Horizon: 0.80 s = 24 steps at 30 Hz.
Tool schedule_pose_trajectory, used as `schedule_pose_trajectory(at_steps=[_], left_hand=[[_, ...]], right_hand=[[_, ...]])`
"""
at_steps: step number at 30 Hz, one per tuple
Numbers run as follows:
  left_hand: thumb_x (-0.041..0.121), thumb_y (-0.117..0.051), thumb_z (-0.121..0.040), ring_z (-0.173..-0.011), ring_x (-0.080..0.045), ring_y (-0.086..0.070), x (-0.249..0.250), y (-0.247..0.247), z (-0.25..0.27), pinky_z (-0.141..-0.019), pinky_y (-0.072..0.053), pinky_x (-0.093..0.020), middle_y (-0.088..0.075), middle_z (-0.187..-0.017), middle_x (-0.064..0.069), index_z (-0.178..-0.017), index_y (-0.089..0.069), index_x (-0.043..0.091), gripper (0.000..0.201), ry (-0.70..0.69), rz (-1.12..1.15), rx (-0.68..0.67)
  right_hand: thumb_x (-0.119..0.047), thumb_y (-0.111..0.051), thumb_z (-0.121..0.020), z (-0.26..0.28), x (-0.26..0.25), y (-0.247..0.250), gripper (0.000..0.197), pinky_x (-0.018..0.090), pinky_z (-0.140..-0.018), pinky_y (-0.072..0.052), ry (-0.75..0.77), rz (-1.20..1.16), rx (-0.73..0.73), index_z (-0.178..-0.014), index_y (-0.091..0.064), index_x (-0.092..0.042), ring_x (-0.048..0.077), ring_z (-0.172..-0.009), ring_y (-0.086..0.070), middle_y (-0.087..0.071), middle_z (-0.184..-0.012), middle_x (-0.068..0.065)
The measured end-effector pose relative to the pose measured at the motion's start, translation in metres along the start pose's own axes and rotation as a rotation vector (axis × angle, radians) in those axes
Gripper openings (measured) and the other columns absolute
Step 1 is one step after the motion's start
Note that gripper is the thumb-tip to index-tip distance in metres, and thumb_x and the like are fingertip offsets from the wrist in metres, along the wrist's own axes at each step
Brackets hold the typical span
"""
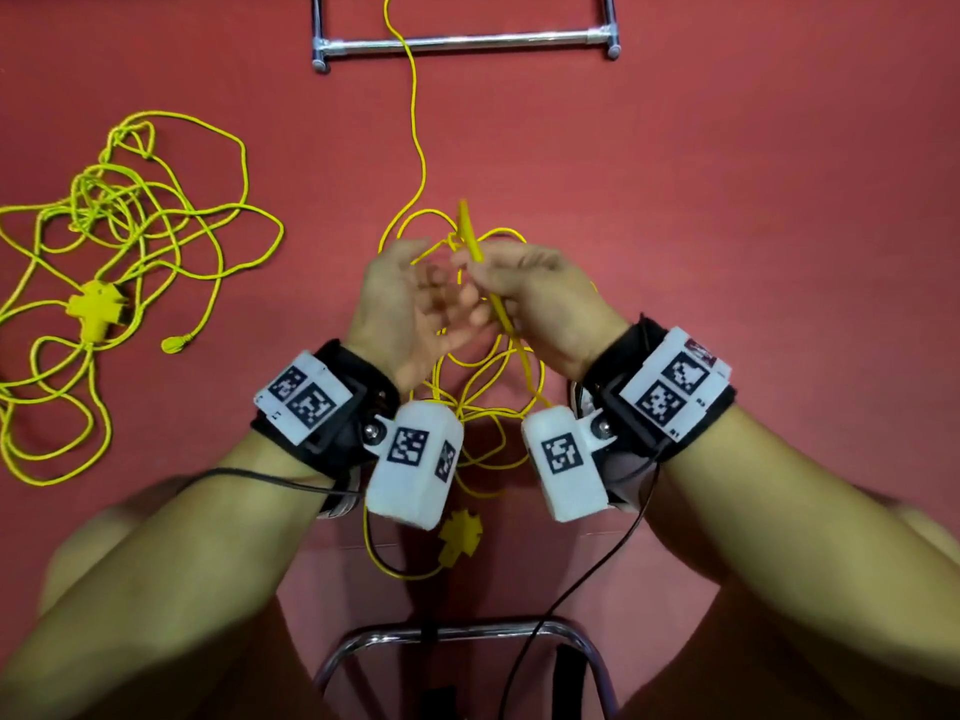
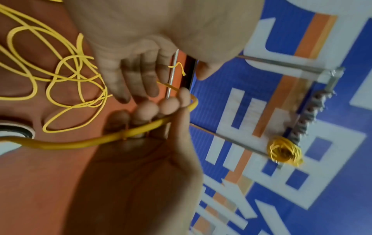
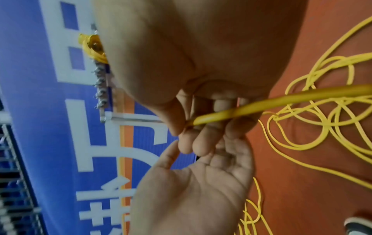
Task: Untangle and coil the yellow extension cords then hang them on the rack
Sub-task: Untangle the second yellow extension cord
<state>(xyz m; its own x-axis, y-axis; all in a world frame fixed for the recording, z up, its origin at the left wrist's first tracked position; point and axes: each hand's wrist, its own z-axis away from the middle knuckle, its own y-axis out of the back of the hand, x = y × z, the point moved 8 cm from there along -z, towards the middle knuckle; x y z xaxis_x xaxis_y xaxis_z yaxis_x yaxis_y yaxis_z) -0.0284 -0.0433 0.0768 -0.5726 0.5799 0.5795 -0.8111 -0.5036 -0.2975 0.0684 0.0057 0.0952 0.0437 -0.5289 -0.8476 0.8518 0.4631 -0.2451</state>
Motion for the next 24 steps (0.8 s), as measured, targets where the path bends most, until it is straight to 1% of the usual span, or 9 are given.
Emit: schedule_pose_trajectory(at_steps=[3,6,9,12,14,16,19,21,24], left_hand=[[0.058,-0.036,-0.096,-0.047,-0.021,-0.051,0.003,0.003,-0.007,-0.046,-0.045,-0.026,-0.055,-0.059,-0.003,-0.087,-0.053,0.010,0.052,0.047,0.077,-0.025],[0.053,-0.039,-0.100,-0.052,-0.014,-0.061,0.008,0.008,-0.015,-0.048,-0.052,-0.022,-0.062,-0.060,0.000,-0.082,-0.054,0.010,0.049,0.050,0.133,-0.044],[0.038,-0.039,-0.105,-0.040,-0.004,-0.044,0.009,0.009,-0.016,-0.043,-0.042,-0.014,-0.044,-0.047,0.010,-0.084,-0.053,0.014,0.035,0.037,0.152,-0.007],[0.028,-0.043,-0.104,-0.041,-0.005,-0.041,0.012,0.007,-0.012,-0.042,-0.036,-0.015,-0.041,-0.049,0.010,-0.087,-0.056,0.020,0.022,-0.035,-0.058,0.003],[0.022,-0.045,-0.102,-0.047,-0.007,-0.048,0.009,-0.007,-0.004,-0.045,-0.039,-0.017,-0.049,-0.055,0.007,-0.088,-0.058,0.020,0.019,-0.049,-0.188,-0.081],[0.015,-0.049,-0.097,-0.054,-0.011,-0.053,0.005,-0.020,0.006,-0.049,-0.042,-0.021,-0.055,-0.061,0.003,-0.086,-0.060,0.014,0.015,-0.048,-0.264,-0.194],[0.011,-0.057,-0.085,-0.056,-0.017,-0.058,-0.007,-0.033,0.017,-0.050,-0.048,-0.023,-0.060,-0.062,-0.007,-0.083,-0.062,0.006,0.006,-0.024,-0.383,-0.342],[0.014,-0.059,-0.080,-0.060,-0.018,-0.064,-0.020,-0.036,0.021,-0.057,-0.052,-0.027,-0.063,-0.066,-0.011,-0.086,-0.061,0.004,0.011,0.045,-0.463,-0.409],[0.026,-0.054,-0.078,-0.075,-0.023,-0.066,-0.028,-0.026,0.016,-0.071,-0.049,-0.036,-0.069,-0.077,-0.010,-0.084,-0.065,0.005,0.024,0.179,-0.533,-0.386]], right_hand=[[0.013,-0.051,-0.092,0.009,0.004,-0.017,0.024,0.010,-0.047,-0.042,0.019,0.138,-0.173,-0.113,-0.061,0.016,0.001,-0.045,-0.057,-0.064,-0.055,-0.005],[0.010,-0.066,-0.080,0.022,0.011,-0.036,0.031,0.013,-0.054,-0.045,0.009,0.267,-0.398,-0.111,-0.068,0.003,0.006,-0.051,-0.058,-0.067,-0.058,-0.003],[0.002,-0.068,-0.079,0.026,0.021,-0.037,0.016,0.025,-0.055,-0.037,-0.010,0.532,-0.482,-0.087,-0.077,-0.008,0.022,-0.060,-0.046,-0.061,-0.066,0.018],[0.000,-0.058,-0.086,0.011,0.026,-0.013,0.015,0.029,-0.058,-0.043,-0.089,0.571,-0.234,-0.086,-0.072,-0.007,0.023,-0.065,-0.052,-0.064,-0.073,0.027],[-0.012,-0.051,-0.097,0.003,0.023,0.012,0.016,0.028,-0.060,-0.046,-0.144,0.356,0.045,-0.090,-0.066,-0.009,0.021,-0.066,-0.058,-0.066,-0.068,0.009],[-0.037,-0.043,-0.102,0.000,0.026,0.029,0.032,0.032,-0.066,-0.046,-0.228,0.131,0.208,-0.092,-0.061,-0.012,0.020,-0.063,-0.059,-0.063,-0.059,-0.001],[-0.050,-0.041,-0.101,-0.006,0.028,0.030,0.045,0.030,-0.060,-0.040,-0.265,-0.105,0.195,-0.089,-0.063,-0.012,0.018,-0.053,-0.052,-0.062,-0.057,-0.001],[-0.034,-0.050,-0.101,-0.009,0.023,0.027,0.030,0.029,-0.057,-0.039,-0.194,-0.153,0.194,-0.093,-0.063,-0.008,0.020,-0.054,-0.053,-0.067,-0.064,0.000],[-0.013,-0.048,-0.102,-0.009,0.014,0.021,0.017,0.025,-0.051,-0.045,-0.072,-0.097,0.151,-0.096,-0.062,-0.005,0.014,-0.049,-0.055,-0.063,-0.064,0.001]])
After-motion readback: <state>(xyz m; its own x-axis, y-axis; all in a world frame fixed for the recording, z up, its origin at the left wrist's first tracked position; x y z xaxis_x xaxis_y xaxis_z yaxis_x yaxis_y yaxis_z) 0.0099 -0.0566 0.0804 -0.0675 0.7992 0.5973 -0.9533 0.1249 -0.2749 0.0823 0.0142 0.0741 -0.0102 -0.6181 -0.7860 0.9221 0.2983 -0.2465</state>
